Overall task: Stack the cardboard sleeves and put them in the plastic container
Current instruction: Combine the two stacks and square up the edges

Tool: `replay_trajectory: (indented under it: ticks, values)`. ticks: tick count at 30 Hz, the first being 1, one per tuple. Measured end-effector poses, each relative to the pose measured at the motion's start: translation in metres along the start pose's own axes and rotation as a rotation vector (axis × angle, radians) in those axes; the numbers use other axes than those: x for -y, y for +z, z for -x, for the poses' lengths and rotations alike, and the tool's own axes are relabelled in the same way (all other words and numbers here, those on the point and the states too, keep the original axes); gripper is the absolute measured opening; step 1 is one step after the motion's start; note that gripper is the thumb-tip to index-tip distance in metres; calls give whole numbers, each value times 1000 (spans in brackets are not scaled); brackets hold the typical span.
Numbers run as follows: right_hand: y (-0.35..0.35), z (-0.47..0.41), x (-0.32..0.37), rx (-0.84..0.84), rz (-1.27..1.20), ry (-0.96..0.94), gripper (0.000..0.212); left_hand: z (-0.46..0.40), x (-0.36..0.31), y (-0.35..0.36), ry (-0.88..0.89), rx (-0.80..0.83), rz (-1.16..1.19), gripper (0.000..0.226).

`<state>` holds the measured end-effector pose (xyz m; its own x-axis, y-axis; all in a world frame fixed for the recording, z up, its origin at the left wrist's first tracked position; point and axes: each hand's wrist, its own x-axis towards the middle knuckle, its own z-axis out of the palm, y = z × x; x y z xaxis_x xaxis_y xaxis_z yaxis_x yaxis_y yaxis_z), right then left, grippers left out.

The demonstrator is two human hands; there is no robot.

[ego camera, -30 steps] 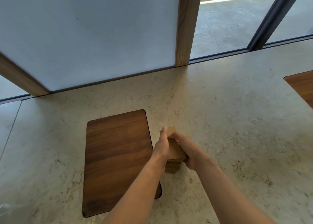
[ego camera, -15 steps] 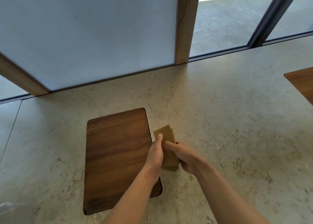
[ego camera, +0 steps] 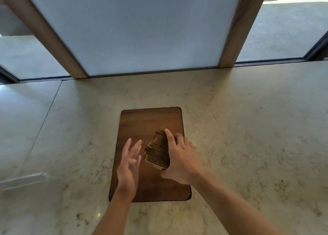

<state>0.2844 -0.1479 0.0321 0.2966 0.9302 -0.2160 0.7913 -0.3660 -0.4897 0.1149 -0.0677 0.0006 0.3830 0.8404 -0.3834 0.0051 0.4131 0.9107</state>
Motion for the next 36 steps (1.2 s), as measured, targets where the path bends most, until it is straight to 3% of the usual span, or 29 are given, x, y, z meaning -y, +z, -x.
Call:
replay_trajectory:
  ticks: [2,6,11,19,24,28,32,36]
  values:
    - [13,-13,9,30,150,-107,139,-2,5,-21,127,-42,-113,75]
    - [43,-31,14,145,280,-165,136,-14,24,-30,206,143,-333,76]
    - [51,-36,-4,104,255,-207,134,-37,34,-35,304,171,-257,86]
    - [57,-23,-34,-5,-93,-194,140,-50,54,-26,375,145,-97,84]
    - [68,-9,-50,-111,-371,-131,140,-52,56,-26,476,211,-321,89]
    - [73,-6,-48,-154,-343,-138,142,-52,55,-31,586,273,-398,93]
    - [79,-13,-34,-191,-219,-163,151,-52,57,-37,575,335,-434,103]
    - [87,-6,-33,-200,-357,-160,144,-52,61,-35,590,183,-490,80]
